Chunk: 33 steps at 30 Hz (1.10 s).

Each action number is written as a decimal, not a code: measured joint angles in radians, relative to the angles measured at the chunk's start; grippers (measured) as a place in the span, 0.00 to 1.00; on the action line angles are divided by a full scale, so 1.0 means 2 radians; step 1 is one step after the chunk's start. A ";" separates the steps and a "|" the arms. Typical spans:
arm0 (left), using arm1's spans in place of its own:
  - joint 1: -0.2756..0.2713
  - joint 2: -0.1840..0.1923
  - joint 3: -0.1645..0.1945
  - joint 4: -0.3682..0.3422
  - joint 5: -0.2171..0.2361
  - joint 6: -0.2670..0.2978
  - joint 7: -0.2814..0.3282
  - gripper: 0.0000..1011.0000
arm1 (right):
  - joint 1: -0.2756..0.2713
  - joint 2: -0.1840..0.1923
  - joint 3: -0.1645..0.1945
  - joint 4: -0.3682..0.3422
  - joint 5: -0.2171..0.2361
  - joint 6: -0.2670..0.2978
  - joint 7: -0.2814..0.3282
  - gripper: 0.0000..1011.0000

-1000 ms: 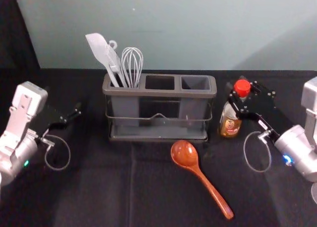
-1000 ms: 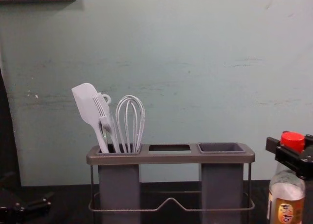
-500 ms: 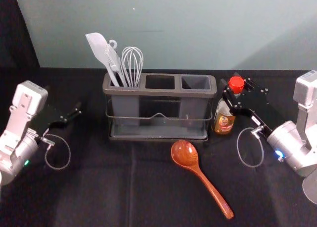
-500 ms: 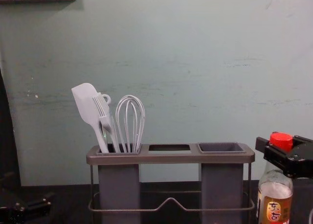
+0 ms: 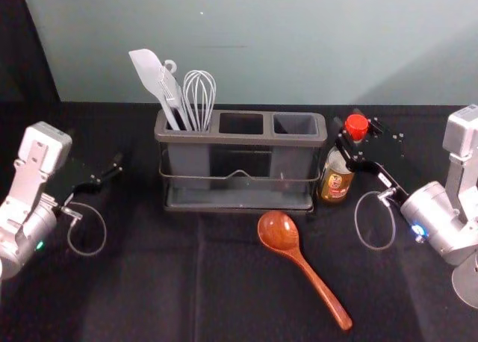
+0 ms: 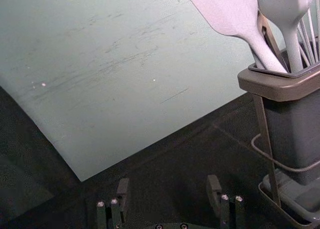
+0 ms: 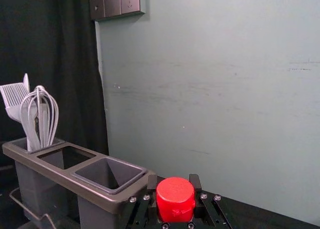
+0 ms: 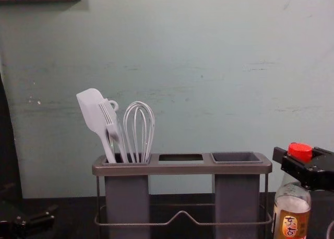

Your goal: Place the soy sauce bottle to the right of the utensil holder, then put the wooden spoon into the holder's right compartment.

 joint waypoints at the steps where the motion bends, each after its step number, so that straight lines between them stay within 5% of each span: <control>1: 0.000 0.000 0.000 0.000 0.000 0.000 0.000 0.99 | 0.000 0.000 0.000 0.000 0.000 0.000 0.000 0.38; 16: 0.000 0.000 0.000 0.000 0.000 0.000 0.000 0.99 | -0.004 0.003 0.006 0.007 -0.001 -0.005 -0.004 0.39; 25: 0.000 0.000 0.000 0.000 0.000 0.000 0.000 0.99 | -0.010 0.002 0.014 0.001 0.001 -0.005 -0.009 0.70; 33: 0.000 0.000 0.000 0.000 0.000 0.000 0.000 0.99 | -0.028 0.010 0.025 -0.040 0.000 -0.001 -0.018 0.92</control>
